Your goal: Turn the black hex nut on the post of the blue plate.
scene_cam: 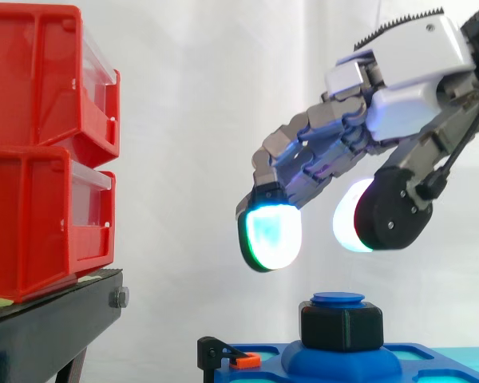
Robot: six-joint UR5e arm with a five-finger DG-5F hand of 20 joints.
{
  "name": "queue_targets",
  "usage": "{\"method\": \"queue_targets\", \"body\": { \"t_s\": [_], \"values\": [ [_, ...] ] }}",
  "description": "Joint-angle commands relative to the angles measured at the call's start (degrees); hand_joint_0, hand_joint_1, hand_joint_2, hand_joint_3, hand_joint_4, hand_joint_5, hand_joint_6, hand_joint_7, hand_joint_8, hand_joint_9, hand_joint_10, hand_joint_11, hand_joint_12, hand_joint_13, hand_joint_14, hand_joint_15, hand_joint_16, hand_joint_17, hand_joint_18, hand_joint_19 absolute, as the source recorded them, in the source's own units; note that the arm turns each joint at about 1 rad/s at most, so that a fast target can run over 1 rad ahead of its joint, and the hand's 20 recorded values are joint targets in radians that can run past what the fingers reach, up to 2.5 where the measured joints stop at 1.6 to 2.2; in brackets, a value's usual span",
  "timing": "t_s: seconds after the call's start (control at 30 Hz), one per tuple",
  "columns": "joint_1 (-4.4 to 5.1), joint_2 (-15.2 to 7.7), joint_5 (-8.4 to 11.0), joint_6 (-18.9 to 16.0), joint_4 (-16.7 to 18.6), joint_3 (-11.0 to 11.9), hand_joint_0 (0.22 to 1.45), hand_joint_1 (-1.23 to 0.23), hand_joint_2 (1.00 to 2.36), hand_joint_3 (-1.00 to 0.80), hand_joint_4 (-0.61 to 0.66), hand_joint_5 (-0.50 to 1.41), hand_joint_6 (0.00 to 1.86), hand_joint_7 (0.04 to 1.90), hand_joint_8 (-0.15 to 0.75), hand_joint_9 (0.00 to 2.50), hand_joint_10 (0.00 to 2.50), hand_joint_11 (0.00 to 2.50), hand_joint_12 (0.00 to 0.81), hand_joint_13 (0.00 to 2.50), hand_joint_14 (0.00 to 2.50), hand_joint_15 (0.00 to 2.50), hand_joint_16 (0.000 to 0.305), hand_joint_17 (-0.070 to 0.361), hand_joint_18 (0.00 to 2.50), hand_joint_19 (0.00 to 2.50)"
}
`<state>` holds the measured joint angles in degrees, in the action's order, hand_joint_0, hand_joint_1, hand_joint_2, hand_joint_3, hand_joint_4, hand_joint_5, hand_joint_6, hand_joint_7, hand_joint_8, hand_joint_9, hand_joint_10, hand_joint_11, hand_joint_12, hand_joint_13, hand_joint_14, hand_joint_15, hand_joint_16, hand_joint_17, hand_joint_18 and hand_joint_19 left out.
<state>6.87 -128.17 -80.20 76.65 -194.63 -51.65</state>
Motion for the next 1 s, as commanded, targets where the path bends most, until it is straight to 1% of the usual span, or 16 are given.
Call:
{"method": "queue_targets", "body": {
  "t_s": [0.0, 0.17, 0.2, 0.3, 0.33, 0.4, 0.5, 0.57, 0.6, 0.7, 0.73, 0.8, 0.87, 0.9, 0.93, 0.97],
  "values": [
    [0.25, 0.37, 0.04, -0.53, -1.89, 1.12, 0.50, -0.62, 1.00, -0.50, 0.29, -0.21, 0.50, 1.06, 0.300, 0.34, 0.00, 0.00, 0.433, 0.34, 0.00, 0.00, 0.064, 0.143, 0.34, 0.12],
    [0.69, 2.22, 0.22, -2.64, -2.07, 1.03, 0.50, -0.62, 1.00, -0.50, 0.29, -0.21, 0.50, 1.06, 0.300, 0.34, 0.00, 0.00, 0.434, 0.34, 0.00, 0.00, 0.064, 0.143, 0.34, 0.11],
    [0.69, 3.01, 0.39, -3.87, -2.59, 0.32, 0.50, -0.62, 1.00, -0.50, 0.29, -0.21, 0.50, 1.06, 0.300, 0.34, 0.00, 0.00, 0.434, 0.34, 0.00, 0.00, 0.064, 0.143, 0.34, 0.12],
    [0.69, 5.03, 0.22, -5.10, -2.86, -1.78, 0.50, -0.62, 1.00, -0.50, 0.29, -0.21, 0.50, 1.06, 0.300, 0.34, 0.00, 0.00, 0.434, 0.33, 0.00, 0.00, 0.064, 0.143, 0.34, 0.12],
    [0.78, 7.76, 0.83, -7.21, -0.75, -5.83, 0.50, -0.62, 1.00, -0.50, 0.29, -0.21, 0.50, 1.06, 0.301, 0.34, 0.00, 0.00, 0.433, 0.33, 0.00, 0.00, 0.064, 0.143, 0.34, 0.12],
    [0.87, 9.60, 1.54, -8.79, 1.98, -8.46, 0.50, -0.62, 1.00, -0.50, 0.30, -0.21, 0.50, 1.06, 0.300, 0.34, 0.00, 0.00, 0.434, 0.33, 0.00, 0.00, 0.064, 0.143, 0.33, 0.12],
    [1.57, 16.46, 3.73, -11.43, 11.29, -19.63, 0.50, -0.61, 1.00, -0.50, 0.29, -0.21, 0.50, 1.05, 0.300, 0.34, 0.00, 0.00, 0.434, 0.33, 0.00, 0.00, 0.063, 0.143, 0.33, 0.12],
    [1.75, 18.65, 4.44, -11.96, 15.16, -23.49, 0.50, -0.61, 1.00, -0.50, 0.29, -0.21, 0.50, 1.05, 0.300, 0.34, 0.00, 0.00, 0.434, 0.33, 0.00, 0.00, 0.063, 0.143, 0.33, 0.12],
    [2.10, 22.52, 6.11, -13.63, 23.69, -30.53, 0.50, -0.61, 1.00, -0.50, 0.29, -0.21, 0.50, 1.05, 0.300, 0.34, 0.00, 0.00, 0.434, 0.33, 0.00, 0.00, 0.063, 0.143, 0.33, 0.12],
    [2.28, 24.02, 6.55, -15.03, 27.73, -34.04, 0.50, -0.61, 1.00, -0.50, 0.29, -0.21, 0.50, 1.05, 0.300, 0.34, 0.00, 0.00, 0.434, 0.33, 0.00, 0.00, 0.063, 0.143, 0.33, 0.11],
    [2.45, 25.07, 6.81, -16.97, 29.66, -36.50, 0.50, -0.61, 1.00, -0.50, 0.29, -0.21, 0.50, 1.05, 0.300, 0.34, 0.00, 0.00, 0.433, 0.33, 0.00, 0.00, 0.063, 0.143, 0.33, 0.12],
    [2.54, 25.16, 7.07, -18.29, 29.58, -37.47, 0.50, -0.61, 1.00, -0.50, 0.29, -0.21, 0.50, 1.04, 0.300, 0.34, 0.00, 0.00, 0.434, 0.33, 0.00, 0.00, 0.063, 0.143, 0.33, 0.12],
    [2.54, 25.16, 7.69, -20.84, 28.70, -37.82, 0.50, -0.61, 1.00, -0.50, 0.29, -0.21, 0.50, 1.04, 0.300, 0.34, 0.00, 0.00, 0.434, 0.33, 0.00, 0.00, 0.064, 0.143, 0.32, 0.12],
    [2.54, 25.16, 8.13, -22.94, 27.47, -37.82, 0.50, -0.60, 1.00, -0.50, 0.29, -0.21, 0.50, 1.04, 0.300, 0.34, 0.00, 0.00, 0.434, 0.33, 0.00, 0.00, 0.064, 0.143, 0.32, 0.12],
    [2.54, 25.16, 8.22, -23.91, 26.76, -37.82, 0.50, -0.60, 1.00, -0.50, 0.29, -0.21, 0.50, 1.03, 0.301, 0.34, 0.00, 0.00, 0.435, 0.33, 0.00, 0.00, 0.064, 0.143, 0.32, 0.12],
    [2.54, 25.16, 8.30, -26.81, 25.18, -37.82, 0.50, -0.60, 1.00, -0.50, 0.29, -0.21, 0.50, 1.03, 0.302, 0.34, 0.00, 0.00, 0.435, 0.33, 0.00, 0.00, 0.064, 0.143, 0.32, 0.12]
  ]
}}
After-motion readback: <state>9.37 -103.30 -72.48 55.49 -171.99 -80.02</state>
